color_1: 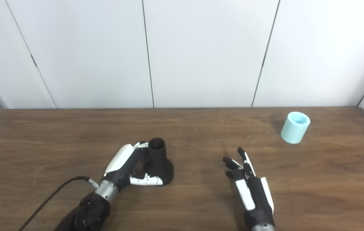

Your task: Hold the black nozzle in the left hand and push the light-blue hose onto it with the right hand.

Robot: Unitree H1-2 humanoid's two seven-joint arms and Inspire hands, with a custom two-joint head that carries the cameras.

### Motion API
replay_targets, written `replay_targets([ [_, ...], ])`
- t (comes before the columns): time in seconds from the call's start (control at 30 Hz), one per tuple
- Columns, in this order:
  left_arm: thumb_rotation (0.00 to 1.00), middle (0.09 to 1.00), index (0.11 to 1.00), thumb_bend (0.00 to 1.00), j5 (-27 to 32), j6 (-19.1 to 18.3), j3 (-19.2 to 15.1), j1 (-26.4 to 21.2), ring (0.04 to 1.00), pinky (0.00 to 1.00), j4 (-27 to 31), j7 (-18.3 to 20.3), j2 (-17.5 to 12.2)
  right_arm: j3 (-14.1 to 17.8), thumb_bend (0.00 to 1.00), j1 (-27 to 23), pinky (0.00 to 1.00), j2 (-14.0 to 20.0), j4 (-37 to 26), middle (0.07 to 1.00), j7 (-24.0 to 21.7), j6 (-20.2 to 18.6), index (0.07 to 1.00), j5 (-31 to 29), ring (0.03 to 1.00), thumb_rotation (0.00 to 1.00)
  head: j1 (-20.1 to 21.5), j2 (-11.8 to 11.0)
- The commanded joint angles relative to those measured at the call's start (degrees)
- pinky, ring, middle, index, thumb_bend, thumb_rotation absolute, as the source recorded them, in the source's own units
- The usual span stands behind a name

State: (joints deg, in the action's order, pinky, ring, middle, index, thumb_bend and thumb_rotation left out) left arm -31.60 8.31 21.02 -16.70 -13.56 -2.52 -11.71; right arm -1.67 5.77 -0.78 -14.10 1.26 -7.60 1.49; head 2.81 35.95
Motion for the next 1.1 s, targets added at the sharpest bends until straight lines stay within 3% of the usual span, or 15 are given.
replay_targets([
  [0.0,0.44,0.757,0.464,0.70,-2.2,2.4,4.0,10.1,0.880,0.97,-10.0,-1.3,0.9,-0.8,0.74,-0.4,0.81,-1.0,-2.1,0.822,-0.5,-0.3,0.980,-0.4,0.869,0.89,0.0,0.0],
  [0.2,0.43,0.756,0.464,0.71,-4.8,4.0,5.4,9.6,0.880,0.98,-11.2,-2.8,0.0,-0.7,0.75,-0.4,0.81,-0.9,-2.1,0.822,-0.5,-0.4,0.980,-0.5,0.865,0.89,-0.1,0.1],
  [0.47,0.43,0.756,0.463,0.71,-4.5,3.3,5.8,9.9,0.880,0.98,-10.0,-2.2,0.1,-0.4,0.75,-0.4,0.81,-0.5,-3.3,0.822,-0.8,-1.1,0.979,-1.3,0.866,0.89,0.6,0.0],
  [0.67,0.43,0.757,0.463,0.71,-3.5,4.4,5.4,9.4,0.877,0.98,-11.0,-2.0,-0.1,1.5,0.74,-1.7,0.84,0.7,-11.4,0.836,-1.0,-8.4,0.976,-3.8,0.880,0.89,2.1,-0.4],
  [0.87,0.43,0.760,0.457,0.71,-3.1,4.7,5.0,8.9,0.876,0.98,-11.7,-2.4,0.3,2.9,0.71,-4.6,0.77,1.9,-16.0,0.838,-0.7,-13.0,0.907,-3.7,0.840,0.89,1.7,-0.5],
  [1.07,0.43,0.757,0.452,0.71,-3.1,4.8,4.7,9.1,0.876,0.98,-13.0,-3.4,1.2,4.9,0.71,-11.9,0.71,8.7,-18.2,0.808,-1.8,-15.8,0.857,-1.5,0.800,0.88,2.0,-0.5],
])
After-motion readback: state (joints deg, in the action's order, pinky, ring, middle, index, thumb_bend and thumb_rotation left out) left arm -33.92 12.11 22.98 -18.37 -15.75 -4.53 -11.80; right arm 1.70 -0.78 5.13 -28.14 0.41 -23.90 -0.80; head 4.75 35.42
